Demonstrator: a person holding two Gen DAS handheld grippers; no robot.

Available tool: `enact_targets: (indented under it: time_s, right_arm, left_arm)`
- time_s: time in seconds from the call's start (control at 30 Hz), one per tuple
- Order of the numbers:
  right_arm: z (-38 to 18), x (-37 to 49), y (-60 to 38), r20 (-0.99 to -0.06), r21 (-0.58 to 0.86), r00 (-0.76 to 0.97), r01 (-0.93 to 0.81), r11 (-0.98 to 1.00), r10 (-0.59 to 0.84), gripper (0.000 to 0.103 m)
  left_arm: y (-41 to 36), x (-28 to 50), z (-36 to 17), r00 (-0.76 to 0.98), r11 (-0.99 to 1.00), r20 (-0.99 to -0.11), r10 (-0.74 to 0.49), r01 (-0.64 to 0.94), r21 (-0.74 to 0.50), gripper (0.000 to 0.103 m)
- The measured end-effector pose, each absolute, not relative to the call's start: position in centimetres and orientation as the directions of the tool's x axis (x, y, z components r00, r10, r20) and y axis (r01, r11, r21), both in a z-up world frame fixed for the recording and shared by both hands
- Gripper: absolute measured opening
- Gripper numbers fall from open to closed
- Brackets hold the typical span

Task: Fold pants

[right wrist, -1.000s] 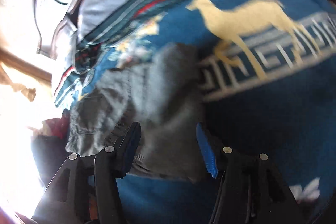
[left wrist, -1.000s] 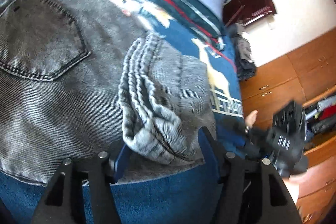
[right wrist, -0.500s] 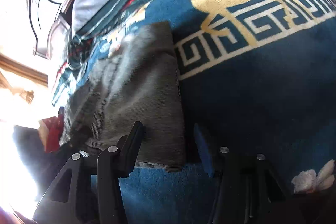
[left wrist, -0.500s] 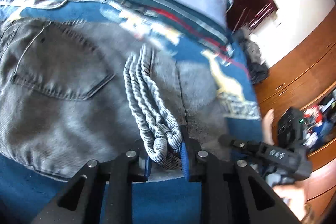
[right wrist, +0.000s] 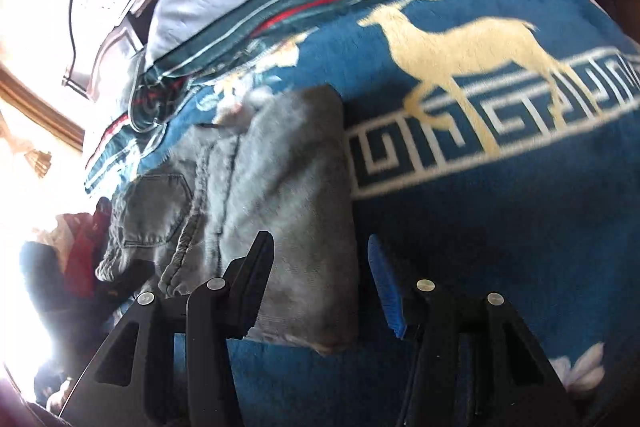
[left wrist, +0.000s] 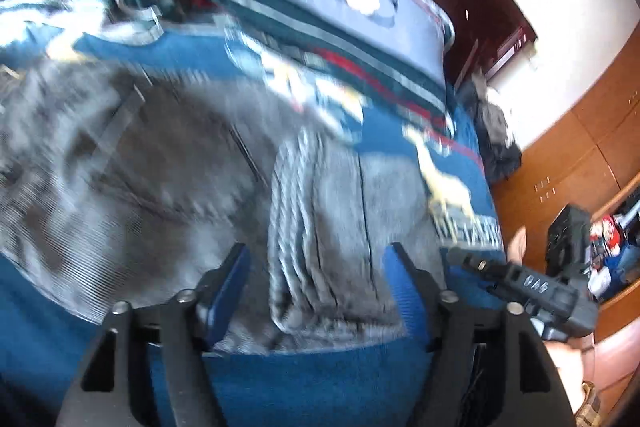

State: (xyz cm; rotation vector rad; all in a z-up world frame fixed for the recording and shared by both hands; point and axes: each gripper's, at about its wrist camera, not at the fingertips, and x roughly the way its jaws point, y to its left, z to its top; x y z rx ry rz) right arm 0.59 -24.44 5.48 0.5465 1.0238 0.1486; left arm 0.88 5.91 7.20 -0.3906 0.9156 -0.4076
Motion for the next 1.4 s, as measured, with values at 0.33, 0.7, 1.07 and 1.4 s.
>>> enact_targets:
  time_s: [0.33, 0.7, 1.07, 1.4]
  right_arm:
    - [5.5, 5.4, -24.7, -0.777, 0.498, 0.508, 0.136, 0.856, 0.372, 0.048]
    - [6.3, 2.6, -20.1, -0.745, 0.471, 0.498, -0.077, 0.879, 0.443, 0.048]
    - [5.6, 0.3, -9.4, -0.790, 0.316, 0.349, -0.474, 0.822, 0.505, 0.038]
    - [6.7, -0.4, -11.7, -0.714, 0.434, 0.381, -0.417, 0.799, 0.587, 0.012]
  left_arm:
    - [-0.1, 12.7, 5.9, 0.457, 0.883, -0.756, -0.468, 0.222, -0.413, 0.064]
    - [0.6, 15.5, 3.8, 0.386, 0.864, -0.773, -0.503, 0.240, -0.442, 0.018]
    - [0.6, 15.8, 3.1, 0.320, 0.871, -0.811, -0.490, 0.223, -0.438, 0.011]
    - [1.1, 15.1, 4.2, 0.330, 0.853, -0.788, -0.520, 0.248, -0.459, 0.011]
